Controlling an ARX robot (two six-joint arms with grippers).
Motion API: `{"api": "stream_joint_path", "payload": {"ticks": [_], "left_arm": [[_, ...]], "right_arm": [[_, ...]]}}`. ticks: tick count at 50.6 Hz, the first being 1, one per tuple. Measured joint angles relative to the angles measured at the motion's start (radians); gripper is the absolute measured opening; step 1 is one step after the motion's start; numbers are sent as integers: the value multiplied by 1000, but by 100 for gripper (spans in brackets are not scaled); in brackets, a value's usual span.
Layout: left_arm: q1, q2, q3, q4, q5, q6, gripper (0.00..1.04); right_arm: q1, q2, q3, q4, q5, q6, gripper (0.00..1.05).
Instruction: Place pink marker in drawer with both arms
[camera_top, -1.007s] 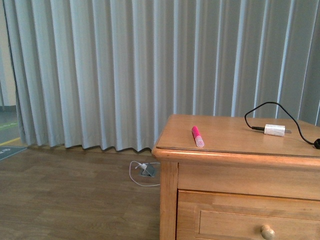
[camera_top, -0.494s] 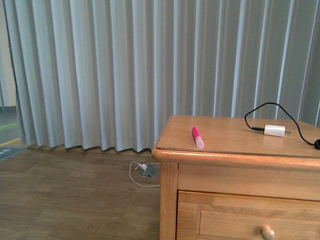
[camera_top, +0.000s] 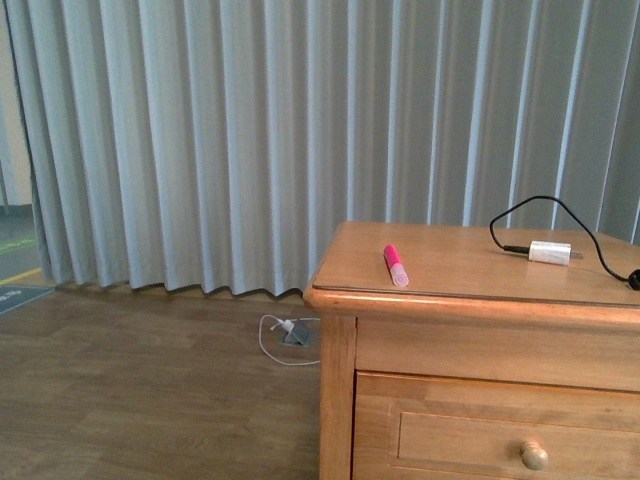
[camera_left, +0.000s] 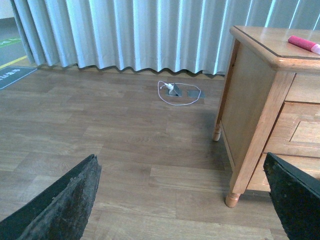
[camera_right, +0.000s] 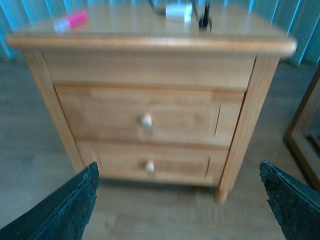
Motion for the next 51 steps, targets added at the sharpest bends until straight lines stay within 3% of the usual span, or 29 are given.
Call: {"api": "stream_joint_path", "payload": {"ticks": [3, 6, 19, 27, 51], "left_arm": [[0, 0, 0, 0, 0, 0, 99], [0, 0, 0, 0, 0, 0, 99], [0, 0, 0, 0, 0, 0, 99], [0, 0, 0, 0, 0, 0, 99], [0, 0, 0, 0, 0, 0, 99]], "right_arm": [[-3, 99, 18, -27, 0, 20, 96], [10, 209, 30, 46, 2, 26, 96], [83, 826, 160, 555, 55, 16, 96], [124, 1238, 285, 784, 96, 23, 96], [190, 1892, 626, 1018, 229, 16, 96]]}}
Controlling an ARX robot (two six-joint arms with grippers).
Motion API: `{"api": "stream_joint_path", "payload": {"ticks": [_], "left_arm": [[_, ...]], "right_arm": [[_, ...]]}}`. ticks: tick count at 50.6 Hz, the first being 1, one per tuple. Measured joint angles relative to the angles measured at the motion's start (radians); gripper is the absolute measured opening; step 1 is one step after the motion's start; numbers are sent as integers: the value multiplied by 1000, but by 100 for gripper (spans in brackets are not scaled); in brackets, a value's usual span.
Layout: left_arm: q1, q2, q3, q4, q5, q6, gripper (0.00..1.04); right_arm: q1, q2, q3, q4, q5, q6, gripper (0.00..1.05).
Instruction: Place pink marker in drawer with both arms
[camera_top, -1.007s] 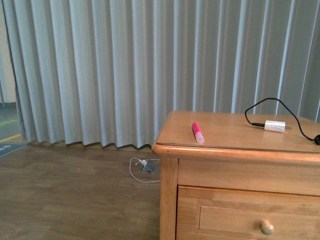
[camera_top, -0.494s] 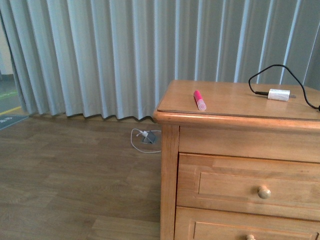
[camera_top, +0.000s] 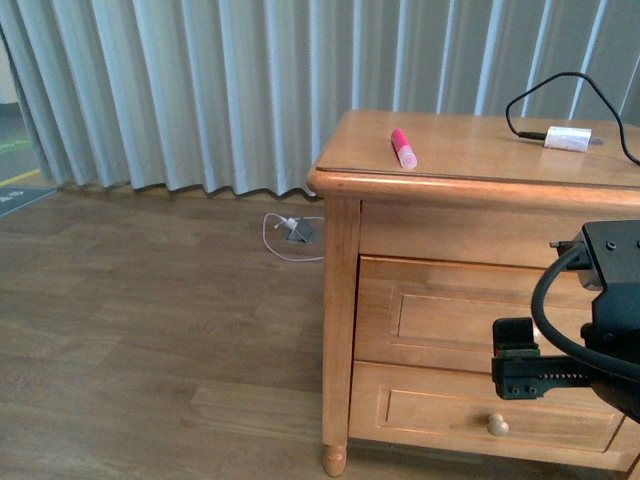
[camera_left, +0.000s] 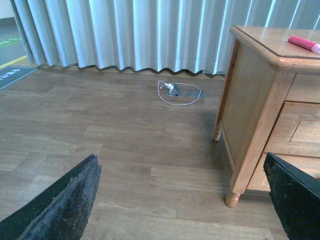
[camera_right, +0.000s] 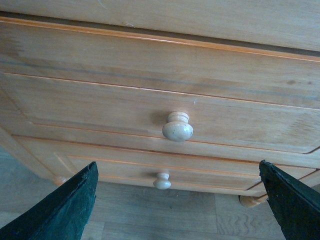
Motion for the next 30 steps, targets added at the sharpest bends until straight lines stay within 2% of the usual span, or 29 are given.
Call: {"api": "stream_joint_path", "payload": {"ticks": [12, 30], "left_arm": [[0, 0, 0, 0, 0, 0, 99], [0, 0, 0, 0, 0, 0, 99]], "right_arm": [[1, 154, 146, 19, 32, 3, 96], [-23, 256, 245, 19, 34, -2, 96]]}}
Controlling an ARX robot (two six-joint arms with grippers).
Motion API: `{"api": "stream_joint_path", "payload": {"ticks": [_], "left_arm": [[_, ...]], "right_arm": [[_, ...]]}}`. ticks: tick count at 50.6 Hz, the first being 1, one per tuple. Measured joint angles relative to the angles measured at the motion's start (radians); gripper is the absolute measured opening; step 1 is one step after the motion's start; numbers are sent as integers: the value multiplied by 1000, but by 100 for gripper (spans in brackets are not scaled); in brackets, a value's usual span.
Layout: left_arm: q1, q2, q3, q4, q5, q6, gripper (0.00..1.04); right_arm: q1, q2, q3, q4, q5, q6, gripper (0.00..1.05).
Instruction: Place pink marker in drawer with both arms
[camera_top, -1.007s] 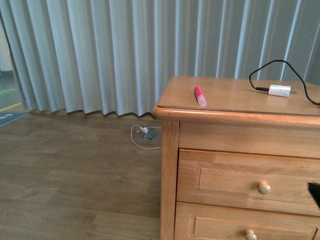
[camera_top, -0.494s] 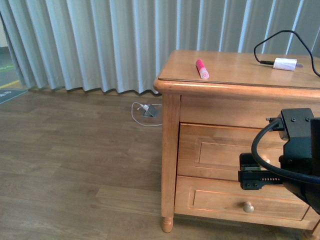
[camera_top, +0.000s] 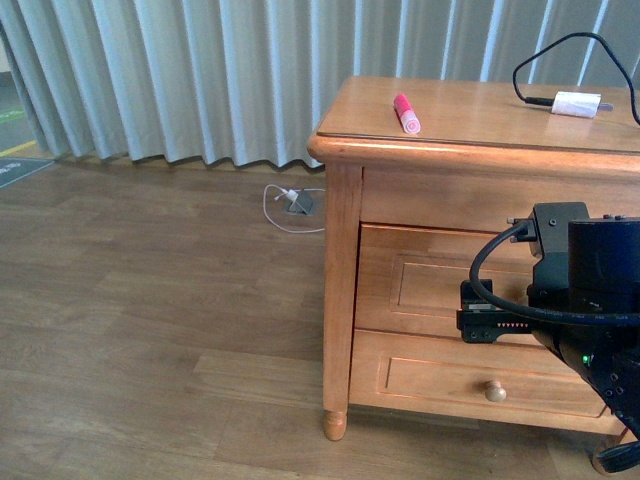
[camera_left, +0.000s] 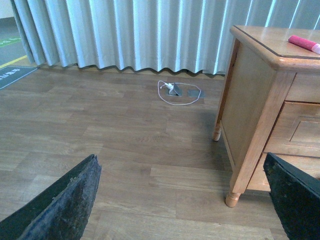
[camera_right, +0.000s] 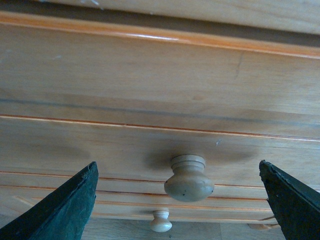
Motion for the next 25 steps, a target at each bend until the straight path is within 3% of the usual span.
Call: {"api": "stream_joint_path", "payload": {"ticks": [25], "left_arm": [[0, 0, 0, 0, 0, 0, 99]], "right_arm": [[-10, 36, 29, -5, 6, -9, 96]]}}
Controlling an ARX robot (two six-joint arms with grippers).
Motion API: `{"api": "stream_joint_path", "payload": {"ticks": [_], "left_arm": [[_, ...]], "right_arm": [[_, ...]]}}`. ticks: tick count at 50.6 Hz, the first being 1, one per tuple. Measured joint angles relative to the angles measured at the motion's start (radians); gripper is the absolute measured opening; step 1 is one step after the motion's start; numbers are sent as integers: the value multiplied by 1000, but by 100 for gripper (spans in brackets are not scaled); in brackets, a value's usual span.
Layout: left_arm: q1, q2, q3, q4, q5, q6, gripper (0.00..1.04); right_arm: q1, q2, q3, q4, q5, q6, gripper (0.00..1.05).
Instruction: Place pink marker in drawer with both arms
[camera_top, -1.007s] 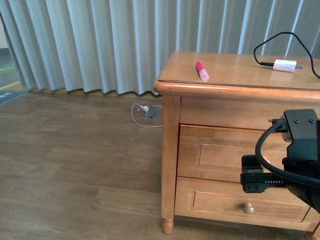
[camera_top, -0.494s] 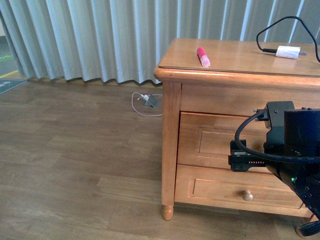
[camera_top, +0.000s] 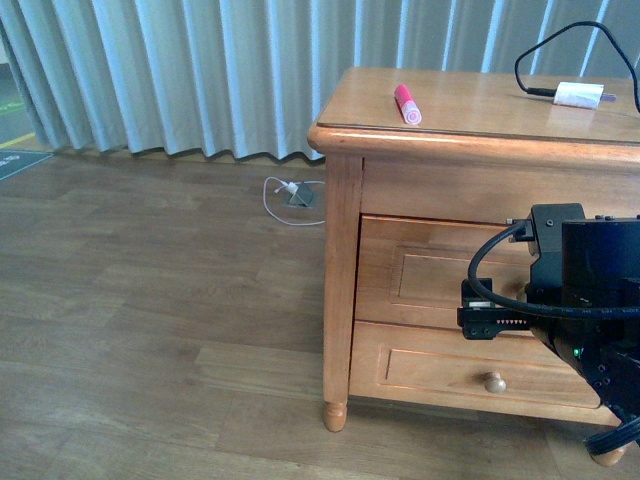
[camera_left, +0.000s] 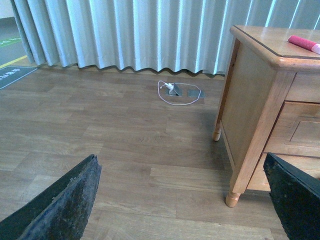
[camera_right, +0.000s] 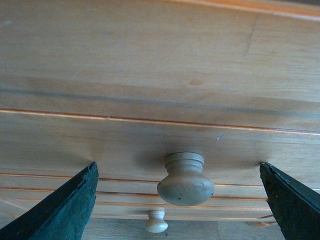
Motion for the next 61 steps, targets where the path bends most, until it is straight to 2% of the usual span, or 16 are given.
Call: {"api": "stream_joint_path", "payload": {"ticks": [7, 10, 19, 28, 39, 45, 61], "left_arm": [[0, 0, 0, 0, 0, 0, 99], [0, 0, 0, 0, 0, 0, 99], [0, 0, 0, 0, 0, 0, 99], [0, 0, 0, 0, 0, 0, 99], [0, 0, 0, 0, 0, 0, 99], [0, 0, 0, 0, 0, 0, 99], [0, 0, 0, 0, 0, 0, 99]], "right_arm": [[-2, 0, 0, 0, 2, -1, 93], [-4, 0, 0, 0, 2, -5, 80], [-5, 0, 0, -1, 4, -10, 56], [-5, 0, 0, -6, 3, -12, 24], [-5, -30, -26, -26, -25, 29, 23], [-2, -77, -103, -21, -43, 63, 23], [4, -322, -511, 51, -125, 126, 23]]}}
